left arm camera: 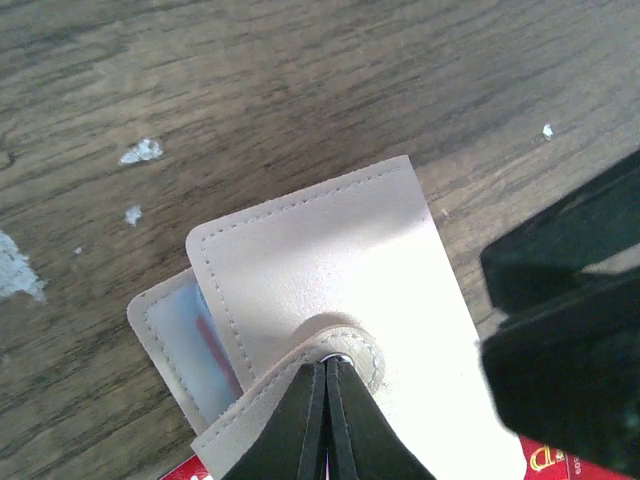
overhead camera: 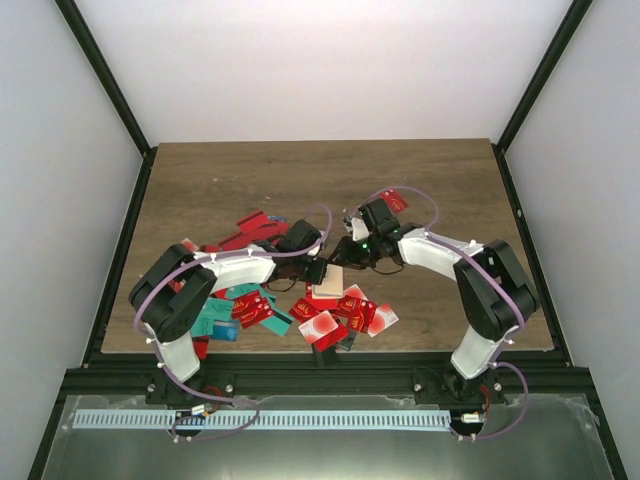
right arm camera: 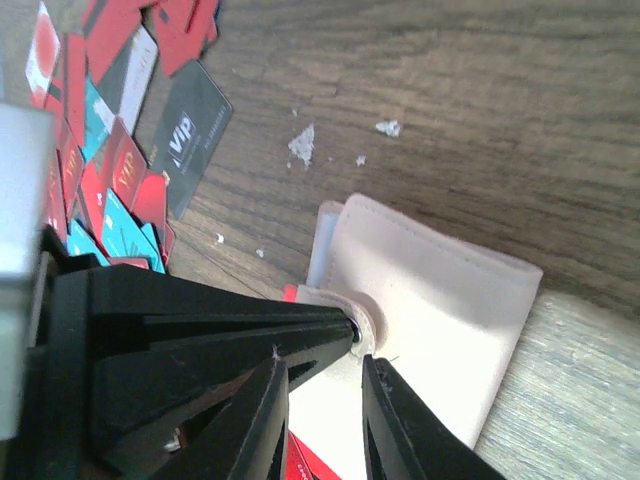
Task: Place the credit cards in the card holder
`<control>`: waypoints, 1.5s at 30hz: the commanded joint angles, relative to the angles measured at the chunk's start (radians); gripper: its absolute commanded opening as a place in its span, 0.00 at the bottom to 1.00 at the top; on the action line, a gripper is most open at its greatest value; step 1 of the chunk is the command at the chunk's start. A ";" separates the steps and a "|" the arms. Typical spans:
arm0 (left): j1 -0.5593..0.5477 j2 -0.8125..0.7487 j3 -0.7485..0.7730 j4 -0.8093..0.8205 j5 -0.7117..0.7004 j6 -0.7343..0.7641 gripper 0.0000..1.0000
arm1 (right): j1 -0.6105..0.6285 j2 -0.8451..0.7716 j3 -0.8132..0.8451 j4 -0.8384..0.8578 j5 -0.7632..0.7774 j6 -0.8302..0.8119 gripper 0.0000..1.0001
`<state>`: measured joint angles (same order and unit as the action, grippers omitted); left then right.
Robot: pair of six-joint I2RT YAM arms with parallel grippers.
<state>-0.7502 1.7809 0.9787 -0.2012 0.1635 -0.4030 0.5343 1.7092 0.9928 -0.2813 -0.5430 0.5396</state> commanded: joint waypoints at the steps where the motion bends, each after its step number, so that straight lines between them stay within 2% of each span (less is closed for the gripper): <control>1: -0.019 0.020 -0.013 -0.137 0.058 0.025 0.04 | -0.021 -0.032 -0.027 0.021 -0.002 -0.033 0.23; 19: -0.019 0.010 0.002 -0.128 0.076 0.027 0.04 | -0.019 0.132 -0.069 0.150 -0.160 -0.055 0.24; 40: -0.018 -0.009 -0.002 -0.067 0.122 -0.004 0.04 | -0.014 0.158 -0.116 0.224 -0.262 -0.026 0.01; 45: -0.013 -0.032 0.029 -0.094 0.115 -0.006 0.04 | -0.013 0.153 -0.112 0.198 -0.225 -0.030 0.01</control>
<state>-0.7525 1.7691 0.9863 -0.2543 0.2192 -0.3988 0.5064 1.8400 0.8871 -0.0521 -0.7662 0.5148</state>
